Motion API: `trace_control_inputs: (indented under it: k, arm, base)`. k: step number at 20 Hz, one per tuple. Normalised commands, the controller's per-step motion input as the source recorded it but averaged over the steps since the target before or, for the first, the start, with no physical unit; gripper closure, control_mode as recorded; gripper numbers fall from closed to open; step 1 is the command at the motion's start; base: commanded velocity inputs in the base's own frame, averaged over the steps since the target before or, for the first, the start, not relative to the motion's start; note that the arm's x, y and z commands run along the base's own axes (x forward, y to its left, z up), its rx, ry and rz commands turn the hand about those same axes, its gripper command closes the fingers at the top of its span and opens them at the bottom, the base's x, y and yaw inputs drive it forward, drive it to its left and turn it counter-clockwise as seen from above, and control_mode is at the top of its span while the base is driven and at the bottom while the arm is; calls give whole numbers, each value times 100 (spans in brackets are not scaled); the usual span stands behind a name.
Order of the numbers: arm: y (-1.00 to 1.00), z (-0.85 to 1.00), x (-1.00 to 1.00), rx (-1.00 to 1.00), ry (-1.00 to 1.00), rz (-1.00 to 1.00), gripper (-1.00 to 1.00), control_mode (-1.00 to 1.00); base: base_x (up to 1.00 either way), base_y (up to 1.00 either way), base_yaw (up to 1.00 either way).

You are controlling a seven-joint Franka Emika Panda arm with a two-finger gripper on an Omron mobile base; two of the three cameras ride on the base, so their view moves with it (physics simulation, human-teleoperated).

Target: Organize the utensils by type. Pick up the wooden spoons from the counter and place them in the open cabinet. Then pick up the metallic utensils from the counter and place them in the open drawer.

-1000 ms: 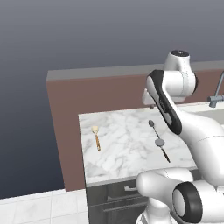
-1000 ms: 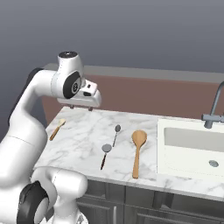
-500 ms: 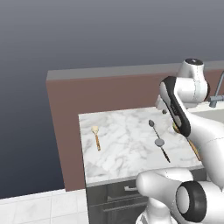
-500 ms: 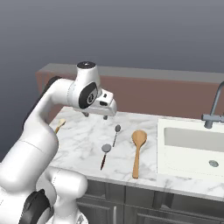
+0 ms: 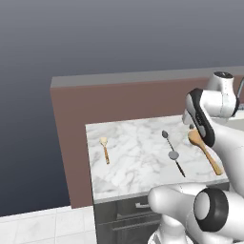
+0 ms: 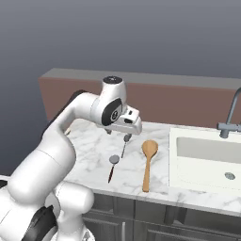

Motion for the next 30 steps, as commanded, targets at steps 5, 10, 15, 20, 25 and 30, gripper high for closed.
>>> trace_control_inputs:
  k: [5, 10, 15, 20, 25, 30]
  arm:
    - [-42, -36, 6, 0, 0, -1, -100, -100]
    - [-44, -43, 7, 0, 1, 0, -100, -100]
    - [-36, -50, 4, -1, 0, 0, -100, -100]
    - [-10, -52, 4, -10, 0, 0, -100, -100]
    - [-7, -39, 22, -5, 0, 0, -100, -100]
    - [-5, -43, 20, -3, 1, 0, -100, -100]
  base:
    - [0, 0, 0]
    - [0, 0, 0]
    - [0, 0, 0]
    - [0, 0, 0]
    - [0, 0, 0]
    - [0, 0, 0]
